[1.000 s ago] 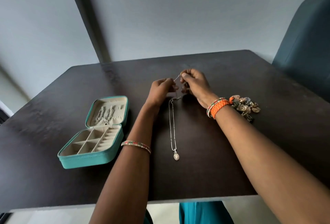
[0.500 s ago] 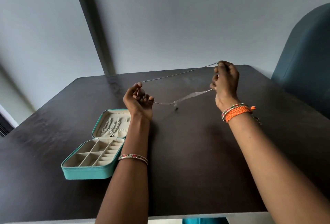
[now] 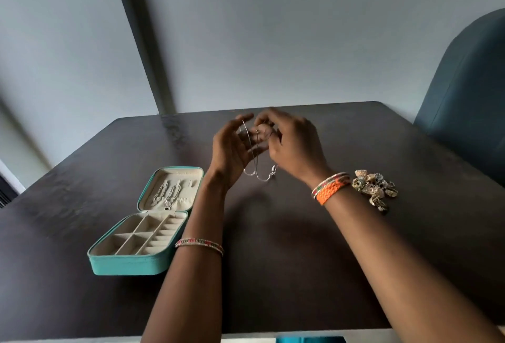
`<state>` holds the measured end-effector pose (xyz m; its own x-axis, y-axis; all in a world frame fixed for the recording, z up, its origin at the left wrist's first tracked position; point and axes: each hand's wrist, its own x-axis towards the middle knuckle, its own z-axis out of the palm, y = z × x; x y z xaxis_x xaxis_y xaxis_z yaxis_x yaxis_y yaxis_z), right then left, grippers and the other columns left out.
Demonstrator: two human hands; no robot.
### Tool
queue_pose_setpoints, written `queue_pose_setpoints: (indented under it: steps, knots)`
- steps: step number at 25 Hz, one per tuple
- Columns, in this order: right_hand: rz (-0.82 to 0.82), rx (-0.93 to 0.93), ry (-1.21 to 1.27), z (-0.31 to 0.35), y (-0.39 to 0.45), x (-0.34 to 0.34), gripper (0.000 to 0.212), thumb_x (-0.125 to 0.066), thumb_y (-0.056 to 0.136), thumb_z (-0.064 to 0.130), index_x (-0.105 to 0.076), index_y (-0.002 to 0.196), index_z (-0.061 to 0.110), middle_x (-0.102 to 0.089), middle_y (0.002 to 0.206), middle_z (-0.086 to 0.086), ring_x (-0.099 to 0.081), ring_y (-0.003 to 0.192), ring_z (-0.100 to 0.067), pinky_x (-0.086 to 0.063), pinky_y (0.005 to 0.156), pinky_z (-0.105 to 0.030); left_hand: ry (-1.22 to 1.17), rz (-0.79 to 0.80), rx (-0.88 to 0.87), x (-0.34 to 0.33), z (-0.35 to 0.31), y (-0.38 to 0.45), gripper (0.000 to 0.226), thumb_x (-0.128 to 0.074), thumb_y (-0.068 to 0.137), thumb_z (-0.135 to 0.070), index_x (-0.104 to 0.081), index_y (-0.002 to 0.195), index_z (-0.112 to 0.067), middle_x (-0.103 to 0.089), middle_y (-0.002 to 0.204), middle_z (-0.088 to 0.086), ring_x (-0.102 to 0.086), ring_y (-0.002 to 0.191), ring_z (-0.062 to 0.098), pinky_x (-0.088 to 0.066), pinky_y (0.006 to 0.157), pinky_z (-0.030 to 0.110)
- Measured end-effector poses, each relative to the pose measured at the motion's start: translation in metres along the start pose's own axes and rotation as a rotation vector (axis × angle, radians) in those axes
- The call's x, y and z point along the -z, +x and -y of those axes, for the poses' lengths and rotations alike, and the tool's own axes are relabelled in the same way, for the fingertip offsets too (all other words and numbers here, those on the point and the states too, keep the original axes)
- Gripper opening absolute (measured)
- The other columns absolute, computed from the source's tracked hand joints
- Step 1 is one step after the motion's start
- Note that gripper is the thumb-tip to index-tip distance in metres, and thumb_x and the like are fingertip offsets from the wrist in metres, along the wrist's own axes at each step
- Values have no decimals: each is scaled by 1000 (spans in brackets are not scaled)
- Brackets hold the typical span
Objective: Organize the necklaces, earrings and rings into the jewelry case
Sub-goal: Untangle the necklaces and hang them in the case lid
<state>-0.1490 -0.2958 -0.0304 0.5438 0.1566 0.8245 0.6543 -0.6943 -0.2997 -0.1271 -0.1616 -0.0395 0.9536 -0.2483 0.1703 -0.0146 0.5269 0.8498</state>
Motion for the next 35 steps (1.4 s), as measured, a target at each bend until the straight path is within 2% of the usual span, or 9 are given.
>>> queue_pose_setpoints:
  steps: [3,10,15,19,24,27,29,31,35]
  knots:
    - [-49,62,-55,1,-1,-2,8,-58,86,11,-63,91,14,-69,81,2,-65,66,-25,-48,53,-31,165,90,94,-4,-2,-2,25,-37,93,-28,-57,86,-14,-64,68,4,-61,61,16,-51,64,27]
    - [-59,-154,-67,-14,-5,-5,17,-49,92,14,-64,98,13,-69,85,2,-65,72,-18,-48,59,-27,373,152,126,-7,-1,-4,35,-31,96,-22,-60,82,-7,-59,60,4,-56,54,15,-44,64,26]
    - [204,-648,555,-25,-6,-15,42,-41,100,34,-66,75,13,-61,54,2,-41,38,-2,-32,41,-20,467,126,109,0,4,1,39,-33,94,-27,-68,77,-19,-64,68,0,-59,63,12,-28,65,32]
    - [221,-790,658,-38,-8,-9,38,-51,96,32,-61,63,17,-46,43,12,-31,32,-1,-21,34,-14,352,-49,142,5,-4,6,32,-36,94,-27,-58,75,-15,-59,59,-4,-55,54,9,-27,59,28]
    - [-16,-814,591,-42,-4,-12,32,-54,96,27,-60,65,20,-50,45,18,-42,43,2,-31,43,-12,358,-117,212,2,4,6,27,-39,95,-22,-49,70,-21,-54,52,-9,-56,52,3,-26,56,24]
    - [-47,-620,30,-49,-12,-12,34,-53,94,37,-65,70,17,-68,76,0,-62,74,-22,-36,61,-26,143,-192,181,6,-3,6,27,-43,92,-24,-46,65,-23,-53,53,-10,-54,55,4,-27,56,25]
    - [-4,-520,-263,-48,-13,-3,50,-45,95,45,-51,60,10,-61,71,-9,-56,74,-36,-31,60,-30,-19,-255,137,16,-10,6,28,-44,89,-26,-46,61,-23,-52,53,-9,-52,54,6,-27,57,26]
    - [-10,-590,-257,-44,-10,4,61,-40,95,48,-40,50,6,-48,54,-7,-47,61,-36,-29,58,-31,-106,-297,112,25,-11,4,27,-43,88,-29,-50,62,-23,-50,51,-9,-52,53,6,-28,59,26]
    - [-103,-871,-39,-45,0,7,54,-50,88,42,-47,48,6,-50,52,-5,-48,57,-30,-31,56,-30,-237,-347,102,30,-10,2,30,-41,87,-33,-63,77,-15,-46,48,-9,-51,48,7,-30,65,28]
